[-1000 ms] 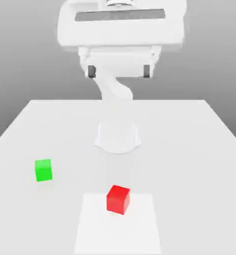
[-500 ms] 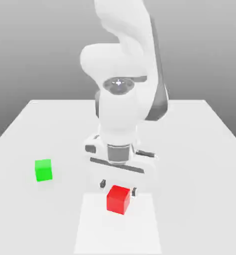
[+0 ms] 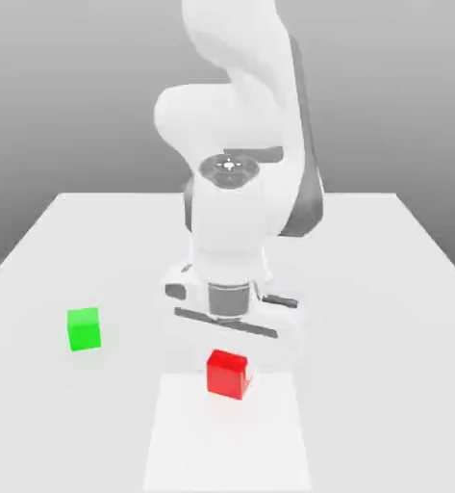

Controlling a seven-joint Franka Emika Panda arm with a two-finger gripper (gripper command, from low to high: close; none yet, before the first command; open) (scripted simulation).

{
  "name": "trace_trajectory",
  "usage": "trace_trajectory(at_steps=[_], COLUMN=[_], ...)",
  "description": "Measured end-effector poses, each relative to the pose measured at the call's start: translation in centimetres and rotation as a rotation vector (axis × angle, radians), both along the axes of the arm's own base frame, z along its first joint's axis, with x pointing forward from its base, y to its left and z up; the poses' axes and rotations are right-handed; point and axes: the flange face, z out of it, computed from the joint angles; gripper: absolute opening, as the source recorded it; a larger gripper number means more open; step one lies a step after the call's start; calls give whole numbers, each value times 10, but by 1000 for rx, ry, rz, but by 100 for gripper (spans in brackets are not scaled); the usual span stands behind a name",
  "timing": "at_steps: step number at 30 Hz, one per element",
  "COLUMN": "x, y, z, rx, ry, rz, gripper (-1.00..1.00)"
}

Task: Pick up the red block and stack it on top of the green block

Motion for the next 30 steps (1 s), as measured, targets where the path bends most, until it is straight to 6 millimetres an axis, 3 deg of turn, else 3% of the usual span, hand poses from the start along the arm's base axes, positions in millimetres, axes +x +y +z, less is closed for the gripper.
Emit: trace_trajectory(at_steps=[4, 8, 13, 17, 20, 30], x=[-11, -37, -87, -137, -149, -145], y=[-59, -125, -194, -235, -242, -235], z=[17, 28, 39, 44, 39, 5], rx=[-18, -28, -23, -6, 20, 90], ry=[1, 6, 9, 5, -10, -34], rz=[-7, -9, -14, -14, -9, -2], gripper=[-100, -100, -100, -100, -100, -100])
